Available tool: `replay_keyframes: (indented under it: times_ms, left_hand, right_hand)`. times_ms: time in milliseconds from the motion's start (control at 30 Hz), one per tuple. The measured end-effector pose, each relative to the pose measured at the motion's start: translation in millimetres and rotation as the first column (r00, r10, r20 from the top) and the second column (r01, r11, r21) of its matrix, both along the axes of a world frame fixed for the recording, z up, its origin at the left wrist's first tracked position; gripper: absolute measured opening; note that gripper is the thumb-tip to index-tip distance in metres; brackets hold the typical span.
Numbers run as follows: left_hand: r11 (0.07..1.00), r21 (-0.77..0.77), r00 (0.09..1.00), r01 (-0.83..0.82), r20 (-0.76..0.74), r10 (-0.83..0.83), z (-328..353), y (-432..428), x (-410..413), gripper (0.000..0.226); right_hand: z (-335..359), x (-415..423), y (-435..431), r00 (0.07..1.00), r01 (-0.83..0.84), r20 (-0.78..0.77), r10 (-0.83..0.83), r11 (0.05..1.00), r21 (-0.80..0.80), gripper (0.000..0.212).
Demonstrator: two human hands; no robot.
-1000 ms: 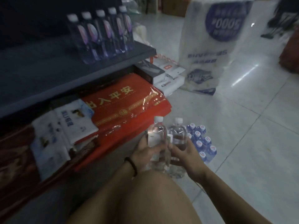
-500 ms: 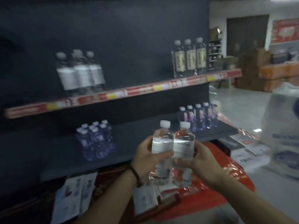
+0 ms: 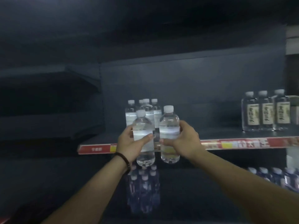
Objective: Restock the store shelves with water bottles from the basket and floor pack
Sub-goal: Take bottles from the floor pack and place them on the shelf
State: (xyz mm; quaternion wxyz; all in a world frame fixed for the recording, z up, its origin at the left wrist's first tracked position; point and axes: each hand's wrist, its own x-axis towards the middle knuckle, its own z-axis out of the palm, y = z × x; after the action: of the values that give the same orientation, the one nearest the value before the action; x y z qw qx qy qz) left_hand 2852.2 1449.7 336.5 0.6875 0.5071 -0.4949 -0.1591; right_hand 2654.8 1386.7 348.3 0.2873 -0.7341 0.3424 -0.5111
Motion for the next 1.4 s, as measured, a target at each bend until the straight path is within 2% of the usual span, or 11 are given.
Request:
replay_keyframes:
  times_ms: [133,333,500,700,833,967,1100,1200,1300,1400]
  left_hand:
    - [0.979,-0.028,0.974,-0.203,0.092,0.205,42,-37,36,0.055]
    - [0.93,0.018,0.918,-0.368,0.168,0.36,59,-93,63,0.067]
    - [0.939,0.014,0.93,-0.343,0.145,0.337,38,-114,80,0.034]
    - [0.941,0.059,0.924,-0.333,0.22,0.313,30,-124,95,0.056]
    - [0.93,0.105,0.911,-0.353,0.264,0.316,26,-127,97,0.082]
    - [0.916,0.103,0.894,-0.388,0.284,0.347,22,-119,88,0.069]
    - [0.89,0.197,0.887,-0.412,0.311,0.342,14,-102,76,0.068]
    - [0.846,0.188,0.837,-0.499,0.358,0.414,7,-79,52,0.074]
    - [0.851,0.079,0.784,-0.52,0.44,0.438,-2,-49,12,0.067]
    - [0.954,0.057,0.849,-0.295,0.474,0.234,-18,-21,-42,0.038]
  right_hand:
    - [39,37,-49,0.999,0.038,-0.013,-0.038,0.999,-0.031,0.074]
    - [55,64,-110,0.991,0.118,-0.064,-0.118,0.993,-0.002,0.076]
    - [41,75,-144,0.991,0.099,-0.089,-0.095,0.994,0.043,0.075]
    - [35,83,-159,0.987,0.06,-0.149,-0.052,0.997,0.047,0.062]
    - [31,88,-159,0.975,0.115,-0.195,-0.107,0.993,0.028,0.067]
    - [29,91,-155,0.943,0.168,-0.292,-0.157,0.986,0.011,0.073]
    - [27,72,-135,0.918,0.155,-0.374,-0.132,0.987,0.032,0.072]
    - [25,39,-107,0.898,0.146,-0.418,-0.139,0.989,-0.014,0.078]
    - [18,-3,-73,0.863,0.099,-0.489,-0.131,0.991,-0.091,0.063]
    - [-6,-56,-40,0.816,0.066,-0.563,-0.129,0.989,-0.131,0.036]
